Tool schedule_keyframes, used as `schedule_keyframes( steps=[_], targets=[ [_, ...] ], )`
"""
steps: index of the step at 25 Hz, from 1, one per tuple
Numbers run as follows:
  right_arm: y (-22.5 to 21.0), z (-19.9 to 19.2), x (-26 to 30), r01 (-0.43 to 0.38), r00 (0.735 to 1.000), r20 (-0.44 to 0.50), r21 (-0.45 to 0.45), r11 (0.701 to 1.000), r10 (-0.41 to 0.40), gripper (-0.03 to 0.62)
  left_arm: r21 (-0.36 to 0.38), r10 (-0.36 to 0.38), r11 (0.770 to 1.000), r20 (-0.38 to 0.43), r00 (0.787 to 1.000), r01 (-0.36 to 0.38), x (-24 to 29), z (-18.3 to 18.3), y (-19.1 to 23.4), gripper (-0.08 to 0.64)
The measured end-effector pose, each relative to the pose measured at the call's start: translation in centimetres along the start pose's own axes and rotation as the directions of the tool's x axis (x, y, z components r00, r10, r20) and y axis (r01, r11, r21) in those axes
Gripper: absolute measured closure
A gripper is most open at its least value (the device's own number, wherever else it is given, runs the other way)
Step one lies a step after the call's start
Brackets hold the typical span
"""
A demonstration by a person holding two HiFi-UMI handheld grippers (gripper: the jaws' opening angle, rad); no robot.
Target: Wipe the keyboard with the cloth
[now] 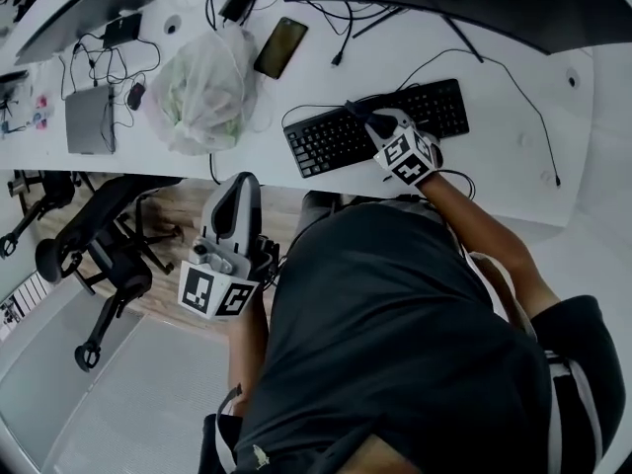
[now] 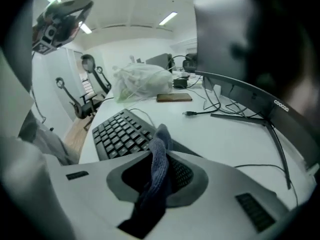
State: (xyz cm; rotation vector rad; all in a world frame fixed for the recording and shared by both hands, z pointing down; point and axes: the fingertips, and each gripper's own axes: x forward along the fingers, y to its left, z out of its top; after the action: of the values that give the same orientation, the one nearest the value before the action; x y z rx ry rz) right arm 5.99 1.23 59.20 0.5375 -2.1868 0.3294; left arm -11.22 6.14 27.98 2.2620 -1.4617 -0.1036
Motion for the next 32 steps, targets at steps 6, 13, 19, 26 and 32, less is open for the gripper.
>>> schedule_keyframes(
  steps=[6,13,19,26,32],
  targets=[
    [5.7,-2.8,-1.5,-0.183,0.981,-0.074,-0.036,0.983,0.180,0.528,-0.051,0.033,0.998,-0.012,0.999,-0.034,-0.5,-1.2,1.8,0.555],
    [-1.1,3.7,1.9,-0.046,0.999,0.018,0.008,0.999,0.046,0.528,-0.027,-0.014,1.000,-0.023,1.000,0.013,1.6,-1.1,0.9,0.555],
    [6.6,-0.7,0.2,-0.189,0.981,-0.051,-0.087,0.978,0.185,0.528,-0.056,0.025,0.998,-0.026,0.999,-0.027,0.7,-1.6,2.1,0.555],
    [5.0,0.9,0.8,-0.204,0.979,-0.038,-0.064,0.977,0.201,0.528,-0.069,-0.009,0.998,-0.028,1.000,0.007,2.0,-1.7,1.8,0.555],
    [3.2,2.8,2.1,-0.150,0.989,-0.007,-0.015,0.989,0.150,0.528,-0.062,0.011,0.998,-0.026,1.000,-0.013,1.3,-1.7,1.9,0.555]
  ],
)
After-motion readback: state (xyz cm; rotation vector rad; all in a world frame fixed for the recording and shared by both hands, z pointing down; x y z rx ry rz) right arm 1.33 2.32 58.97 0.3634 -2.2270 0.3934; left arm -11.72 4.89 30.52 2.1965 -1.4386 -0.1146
